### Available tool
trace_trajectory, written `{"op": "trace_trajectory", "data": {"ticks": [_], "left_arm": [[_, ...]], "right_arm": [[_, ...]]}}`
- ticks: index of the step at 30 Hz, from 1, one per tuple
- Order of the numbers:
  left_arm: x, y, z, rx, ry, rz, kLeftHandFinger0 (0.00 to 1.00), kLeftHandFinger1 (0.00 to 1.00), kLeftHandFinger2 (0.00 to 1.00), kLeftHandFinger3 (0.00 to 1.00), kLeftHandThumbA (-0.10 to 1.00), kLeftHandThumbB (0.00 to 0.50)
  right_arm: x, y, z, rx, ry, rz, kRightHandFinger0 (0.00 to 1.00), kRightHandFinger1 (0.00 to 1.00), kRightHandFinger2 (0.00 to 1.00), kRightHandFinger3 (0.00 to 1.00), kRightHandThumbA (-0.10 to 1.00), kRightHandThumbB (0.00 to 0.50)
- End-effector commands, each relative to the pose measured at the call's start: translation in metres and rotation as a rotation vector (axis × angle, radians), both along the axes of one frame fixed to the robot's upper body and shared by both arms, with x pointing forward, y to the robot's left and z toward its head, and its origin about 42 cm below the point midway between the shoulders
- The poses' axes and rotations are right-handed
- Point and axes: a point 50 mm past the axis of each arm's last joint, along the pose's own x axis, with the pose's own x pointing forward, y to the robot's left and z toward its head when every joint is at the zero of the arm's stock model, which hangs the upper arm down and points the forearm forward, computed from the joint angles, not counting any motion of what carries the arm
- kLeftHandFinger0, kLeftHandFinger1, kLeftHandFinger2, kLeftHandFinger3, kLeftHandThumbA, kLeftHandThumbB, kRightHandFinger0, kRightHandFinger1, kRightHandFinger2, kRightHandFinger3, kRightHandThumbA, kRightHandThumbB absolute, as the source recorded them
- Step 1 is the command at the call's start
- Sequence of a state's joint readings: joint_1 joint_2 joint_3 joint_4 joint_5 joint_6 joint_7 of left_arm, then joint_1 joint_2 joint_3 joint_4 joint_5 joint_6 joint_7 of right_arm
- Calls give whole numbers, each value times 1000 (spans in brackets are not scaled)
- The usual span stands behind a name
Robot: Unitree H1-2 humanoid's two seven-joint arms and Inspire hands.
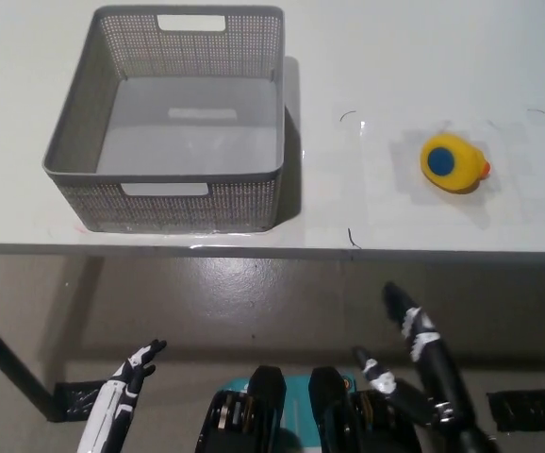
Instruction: Use the right hand to pick up a yellow duck toy and place it into a container on the left hand side
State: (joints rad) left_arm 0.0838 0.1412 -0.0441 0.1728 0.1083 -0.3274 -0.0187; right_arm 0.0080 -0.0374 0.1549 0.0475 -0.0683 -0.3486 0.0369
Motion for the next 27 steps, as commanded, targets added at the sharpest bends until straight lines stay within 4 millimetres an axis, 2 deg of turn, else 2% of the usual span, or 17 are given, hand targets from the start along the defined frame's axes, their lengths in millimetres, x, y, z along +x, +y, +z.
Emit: {"op": "trace_trajectory", "data": {"ticks": [1,2,4,5,7,8,9,13,17,20,22,25,26,27], "left_arm": [[8,5,14,49,-102,-33,1000,1000,1000,1000,1000,314],[8,6,13,58,-105,-37,1000,1000,1000,1000,1000,338],[7,5,13,74,-106,-44,1000,1000,1000,1000,1000,375],[7,5,14,82,-108,-44,1000,1000,1000,1000,1000,382],[8,6,16,103,-117,-50,1000,1000,1000,1000,1000,375],[8,7,16,105,-118,-51,1000,1000,1000,1000,1000,373],[8,7,17,106,-115,-55,1000,1000,1000,1000,1000,373],[7,7,17,110,-112,-64,1000,1000,1000,1000,1000,371],[6,6,17,107,-112,-66,1000,1000,1000,1000,1000,367],[7,5,18,106,-116,-66,1000,1000,1000,1000,1000,366],[7,6,18,108,-107,-68,1000,1000,1000,1000,1000,366],[7,6,18,113,-112,-75,1000,1000,1000,1000,1000,362],[7,6,18,117,-116,-78,1000,1000,1000,1000,1000,355],[7,6,18,118,-117,-79,1000,1000,1000,1000,1000,353]], "right_arm": [[-5,-26,58,-86,-205,-32,1000,1000,1000,1000,773,265],[-7,-30,67,-115,-208,-31,1000,1000,1000,1000,851,273],[-10,-40,87,-222,-221,-49,1000,1000,1000,1000,1000,326],[-9,-43,93,-256,-242,-60,1000,1000,1000,1000,1000,325],[-5,-51,113,-372,-295,-109,1000,1000,1000,1000,1000,381],[-4,-52,117,-389,-302,-115,1000,1000,1000,1000,1000,385],[1,-57,127,-414,-316,-131,1000,1000,1000,1000,1000,432],[28,-70,158,-517,-345,-197,1000,1000,1000,1000,1000,474],[53,-81,182,-593,-318,-198,1000,1000,1000,1000,1000,483],[82,-91,210,-690,-300,-208,1000,1000,1000,1000,1000,480],[105,-94,230,-733,-285,-195,1000,1000,1000,1000,1000,499],[130,-95,251,-803,-246,-189,1000,1000,1000,1000,1000,500],[146,-95,264,-825,-233,-176,1000,1000,1000,1000,902,500],[156,-95,272,-831,-228,-169,1000,1000,1000,1000,880,500]]}}
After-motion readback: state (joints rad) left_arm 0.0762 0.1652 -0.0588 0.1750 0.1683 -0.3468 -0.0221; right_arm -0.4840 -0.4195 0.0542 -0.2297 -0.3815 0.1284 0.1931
